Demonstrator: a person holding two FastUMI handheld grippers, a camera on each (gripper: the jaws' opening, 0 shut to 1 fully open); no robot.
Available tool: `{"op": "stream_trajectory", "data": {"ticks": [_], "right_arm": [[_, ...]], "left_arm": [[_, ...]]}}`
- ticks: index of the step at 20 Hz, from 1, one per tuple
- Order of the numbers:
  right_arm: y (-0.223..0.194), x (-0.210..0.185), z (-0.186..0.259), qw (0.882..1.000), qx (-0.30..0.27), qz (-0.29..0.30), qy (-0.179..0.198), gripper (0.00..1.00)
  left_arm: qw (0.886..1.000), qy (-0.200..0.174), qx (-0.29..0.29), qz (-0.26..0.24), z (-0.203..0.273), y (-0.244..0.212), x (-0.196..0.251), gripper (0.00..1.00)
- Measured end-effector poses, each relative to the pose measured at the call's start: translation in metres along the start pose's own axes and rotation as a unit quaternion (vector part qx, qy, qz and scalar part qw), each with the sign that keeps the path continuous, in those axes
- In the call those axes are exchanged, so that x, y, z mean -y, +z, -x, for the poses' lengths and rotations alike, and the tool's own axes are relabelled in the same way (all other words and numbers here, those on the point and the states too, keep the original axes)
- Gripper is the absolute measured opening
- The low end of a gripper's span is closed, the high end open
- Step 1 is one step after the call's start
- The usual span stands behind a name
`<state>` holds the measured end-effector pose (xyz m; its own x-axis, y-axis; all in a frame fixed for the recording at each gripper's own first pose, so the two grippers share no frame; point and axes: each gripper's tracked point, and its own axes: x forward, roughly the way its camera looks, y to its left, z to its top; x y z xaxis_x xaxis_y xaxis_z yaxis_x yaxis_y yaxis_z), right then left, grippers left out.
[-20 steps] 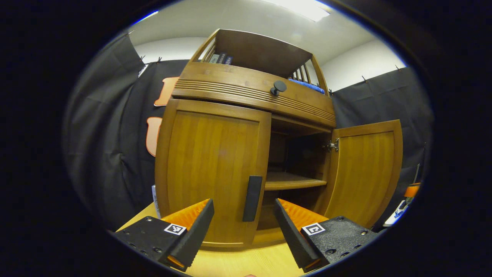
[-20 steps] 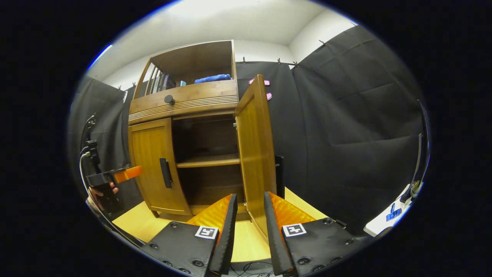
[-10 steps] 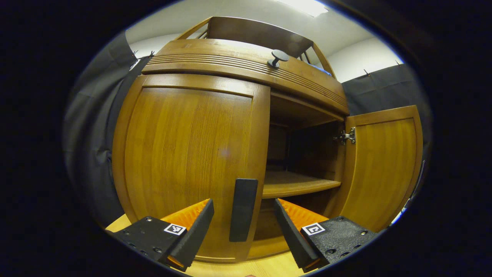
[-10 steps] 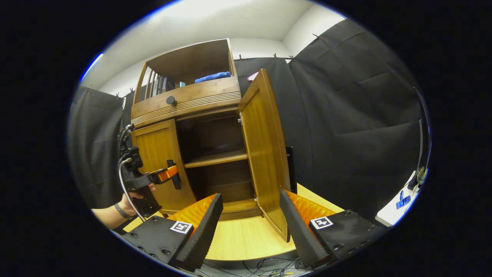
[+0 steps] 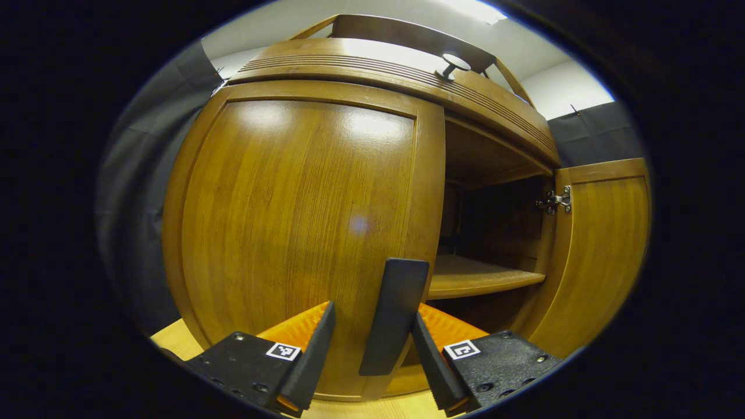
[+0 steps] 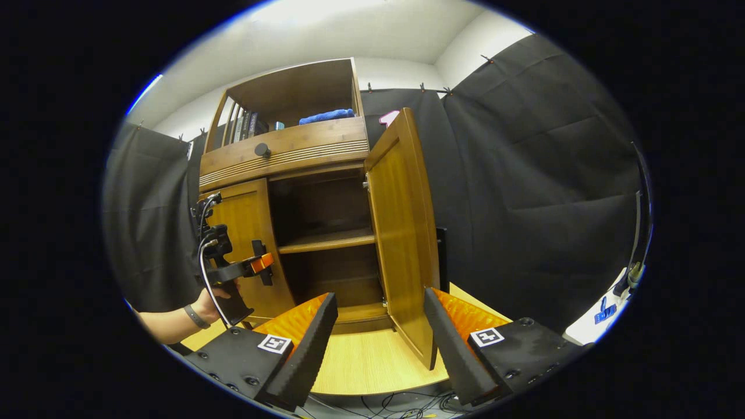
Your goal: Open the right door of the double-door shoe cabinet with the right hand, and open the left door with the left hand.
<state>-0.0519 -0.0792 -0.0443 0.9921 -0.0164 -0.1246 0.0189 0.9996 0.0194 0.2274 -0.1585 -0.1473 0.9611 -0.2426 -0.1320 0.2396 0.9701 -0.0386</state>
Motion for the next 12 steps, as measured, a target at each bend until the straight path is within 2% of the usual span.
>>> {"op": "stream_trajectory", "data": {"ticks": [3, 4, 6, 8, 12], "right_arm": [[0.001, -0.009, -0.006, 1.0, -0.002, 0.003, 0.011, 0.96], [0.001, -0.012, -0.007, 1.0, -0.001, 0.005, 0.016, 0.96], [0.005, -0.017, -0.011, 1.0, 0.003, 0.004, 0.021, 0.96], [0.006, -0.022, -0.012, 1.0, 0.002, 0.0, 0.028, 0.96], [0.002, -0.032, -0.01, 0.999, -0.005, 0.013, 0.04, 0.96]], "left_arm": [[1.0, -0.018, -0.005, 0.012, 0.0, -0.009, 0.003, 0.7], [0.999, -0.037, -0.016, 0.037, -0.002, -0.014, 0.009, 0.63], [0.999, -0.034, -0.015, 0.037, -0.001, -0.013, 0.005, 0.38], [0.999, -0.036, -0.017, -0.003, 0.0, -0.015, 0.005, 0.31], [0.998, -0.05, -0.032, -0.028, 0.006, -0.005, 0.007, 0.27]]}}
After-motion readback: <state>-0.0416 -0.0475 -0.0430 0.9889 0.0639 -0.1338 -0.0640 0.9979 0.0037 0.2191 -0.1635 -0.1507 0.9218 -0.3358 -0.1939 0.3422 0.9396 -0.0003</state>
